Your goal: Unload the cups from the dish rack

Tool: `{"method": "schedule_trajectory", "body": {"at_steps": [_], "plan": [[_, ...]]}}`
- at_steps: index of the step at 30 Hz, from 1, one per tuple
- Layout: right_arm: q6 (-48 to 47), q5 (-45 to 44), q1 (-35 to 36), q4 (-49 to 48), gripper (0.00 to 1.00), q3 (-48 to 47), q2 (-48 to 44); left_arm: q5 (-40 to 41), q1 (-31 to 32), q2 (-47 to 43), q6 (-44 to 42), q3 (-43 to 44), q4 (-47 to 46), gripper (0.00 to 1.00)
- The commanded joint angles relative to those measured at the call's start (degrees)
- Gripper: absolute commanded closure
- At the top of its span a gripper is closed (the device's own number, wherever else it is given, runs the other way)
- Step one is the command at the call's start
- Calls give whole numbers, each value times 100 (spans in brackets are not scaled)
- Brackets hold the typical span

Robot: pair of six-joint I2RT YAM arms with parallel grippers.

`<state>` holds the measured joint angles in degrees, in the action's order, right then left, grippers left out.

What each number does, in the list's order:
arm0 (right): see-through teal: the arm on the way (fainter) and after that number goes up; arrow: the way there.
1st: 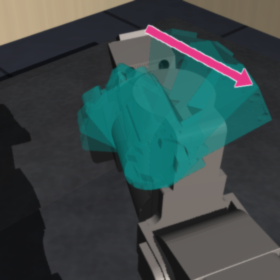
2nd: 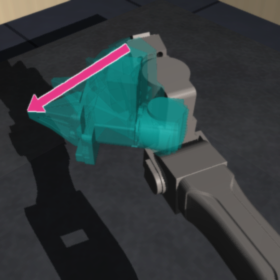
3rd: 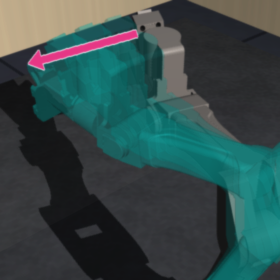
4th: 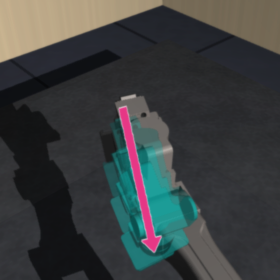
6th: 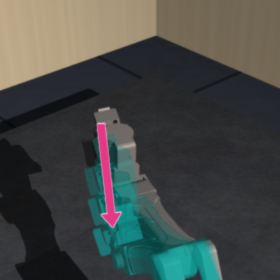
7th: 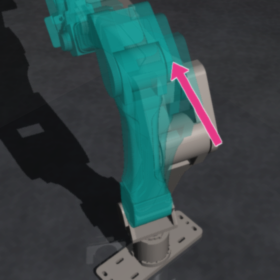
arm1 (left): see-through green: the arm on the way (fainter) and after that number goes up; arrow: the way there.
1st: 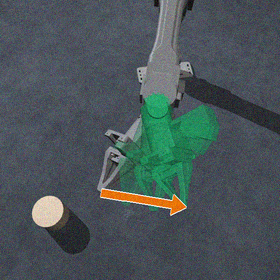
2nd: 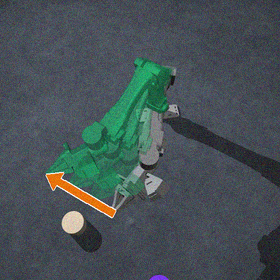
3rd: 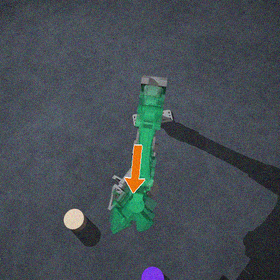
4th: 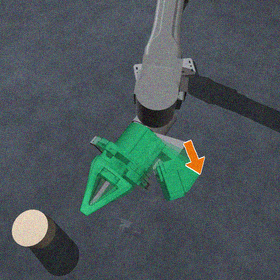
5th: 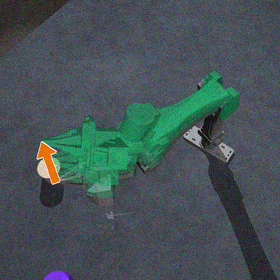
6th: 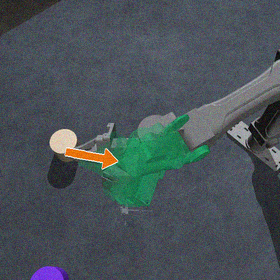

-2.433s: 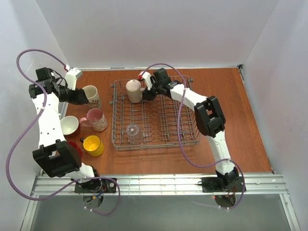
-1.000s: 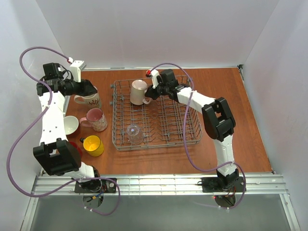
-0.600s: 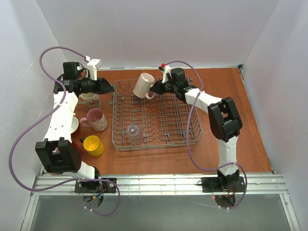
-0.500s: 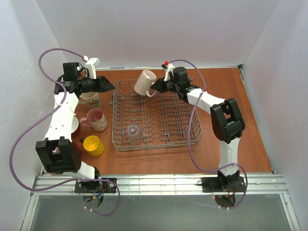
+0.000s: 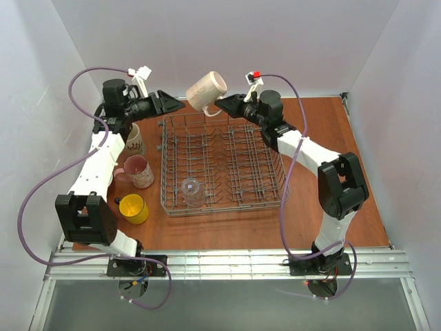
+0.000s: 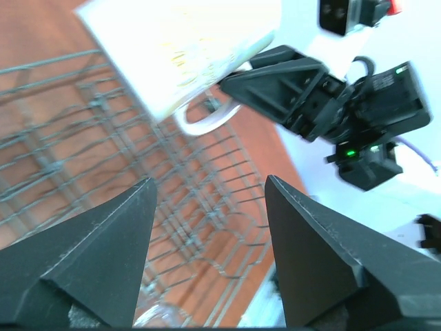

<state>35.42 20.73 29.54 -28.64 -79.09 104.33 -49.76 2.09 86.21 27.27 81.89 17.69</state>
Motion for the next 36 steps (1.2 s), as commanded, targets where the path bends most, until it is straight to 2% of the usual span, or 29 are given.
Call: {"method": "schedule_trajectory", "body": {"at_steps": [1,12,22,25,26,29,34,36], "plan": [[299,-174,122,-1205,99,-45,-510,-175,186,88,753,-76,-652,39],[422,-210,298,-1556,99,218,-765,115,248,492,886,126,-952,39],[702,-237,333,-1943,99,465,-845,-148,248,642,1263,56,-1355,41],[966,-184,351,-2171,99,482,-722,-271,257,660,1553,11,-1742,48],[1097,-183,351,-2215,99,482,-695,-289,257,668,1658,11,-1734,54],[1186,-183,368,-2303,99,447,-642,-377,266,677,1921,-15,-2295,62],[1380,-157,403,-2549,99,386,-537,-614,266,695,2590,-190,-3025,66],[1485,-157,412,-2654,99,377,-485,-711,275,695,2801,-217,-3280,71]]}}
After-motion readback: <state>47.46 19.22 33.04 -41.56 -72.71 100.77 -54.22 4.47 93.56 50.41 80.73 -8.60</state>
